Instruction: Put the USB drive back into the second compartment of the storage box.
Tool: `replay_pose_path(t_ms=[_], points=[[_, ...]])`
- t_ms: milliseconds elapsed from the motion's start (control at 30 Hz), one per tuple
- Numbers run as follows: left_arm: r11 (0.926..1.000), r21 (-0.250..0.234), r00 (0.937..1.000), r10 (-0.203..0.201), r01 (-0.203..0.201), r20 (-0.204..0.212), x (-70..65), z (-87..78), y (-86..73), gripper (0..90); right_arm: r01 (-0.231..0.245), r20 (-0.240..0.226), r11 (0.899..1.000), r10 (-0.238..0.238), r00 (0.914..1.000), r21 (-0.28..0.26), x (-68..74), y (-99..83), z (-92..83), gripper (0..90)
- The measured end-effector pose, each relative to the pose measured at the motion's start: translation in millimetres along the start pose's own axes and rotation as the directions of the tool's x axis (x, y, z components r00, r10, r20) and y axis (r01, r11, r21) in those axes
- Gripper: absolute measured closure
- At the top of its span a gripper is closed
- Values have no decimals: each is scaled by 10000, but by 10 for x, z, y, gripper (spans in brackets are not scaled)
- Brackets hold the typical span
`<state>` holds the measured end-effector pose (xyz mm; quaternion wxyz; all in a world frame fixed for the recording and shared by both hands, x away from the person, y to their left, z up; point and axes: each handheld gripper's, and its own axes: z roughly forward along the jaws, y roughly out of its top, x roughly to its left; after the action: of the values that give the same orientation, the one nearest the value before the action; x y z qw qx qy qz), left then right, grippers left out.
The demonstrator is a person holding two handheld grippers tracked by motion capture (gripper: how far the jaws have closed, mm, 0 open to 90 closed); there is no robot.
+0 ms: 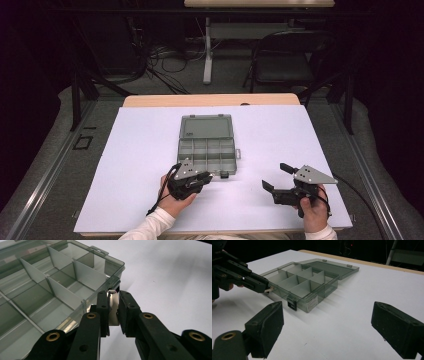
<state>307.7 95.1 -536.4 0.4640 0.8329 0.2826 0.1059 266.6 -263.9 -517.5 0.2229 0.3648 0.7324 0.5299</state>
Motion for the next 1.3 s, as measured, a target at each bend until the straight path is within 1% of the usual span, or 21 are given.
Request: replay_pose_path(t_ms=[33,100,167,200,267,333,400,533,600,900,1067,1100,1133,1300], points=[[10000,-38,10000,-52,52,-21,4,-14,2,792,5,1,10000,-5,10000,1,0,0,0,107],[10000,-95,10000,-5,4,-41,15,-23,5,792,5,1,10000,-5,10000,2,-1,0,1,106],[9999,-140,10000,-49,47,-87,26,-48,9,792,4,5,10000,-4,10000,4,-1,0,0,106],[9996,-226,9998,-164,161,-131,32,-64,10,792,3,7,10000,-3,10000,6,-1,0,-1,107],[9994,-295,9997,-186,181,-177,49,-86,14,792,9,3,10000,-9,10000,-4,-1,0,-2,107],[9994,-310,9996,-181,175,-195,57,-93,15,792,1,10,10000,-1,10000,5,-2,0,-2,107],[9989,-362,9993,-304,296,-211,80,-115,17,792,-16,12,10000,16,10000,-10,-2,0,-1,107],[9988,-368,9993,-315,307,-216,99,-128,20,792,-9,7,10000,9,10000,12,-2,0,-2,107],[9985,-381,9990,-397,389,-197,105,-133,24,792,-6,14,10000,6,10000,-10,-6,-2,1,109],[9987,-367,9993,-346,340,-156,108,-146,38,792,-13,23,10000,13,10000,3,-4,-2,0,110],[9984,-427,9991,-376,368,-173,112,-157,43,792,-22,30,10000,22,10000,-2,-5,-2,0,110],[9979,-460,9988,-457,450,-163,114,-161,46,792,-27,25,10000,27,10000,2,-4,-1,-1,110],[9979,-460,9988,-457,450,-163,114,-161,46,792,-27,25,10000,27,10000,2,-4,-1,-1,110],[9983,-489,9992,-321,309,-225,131,-186,108,792,-59,21,10000,59,10000,34,-3,-1,1,110]])
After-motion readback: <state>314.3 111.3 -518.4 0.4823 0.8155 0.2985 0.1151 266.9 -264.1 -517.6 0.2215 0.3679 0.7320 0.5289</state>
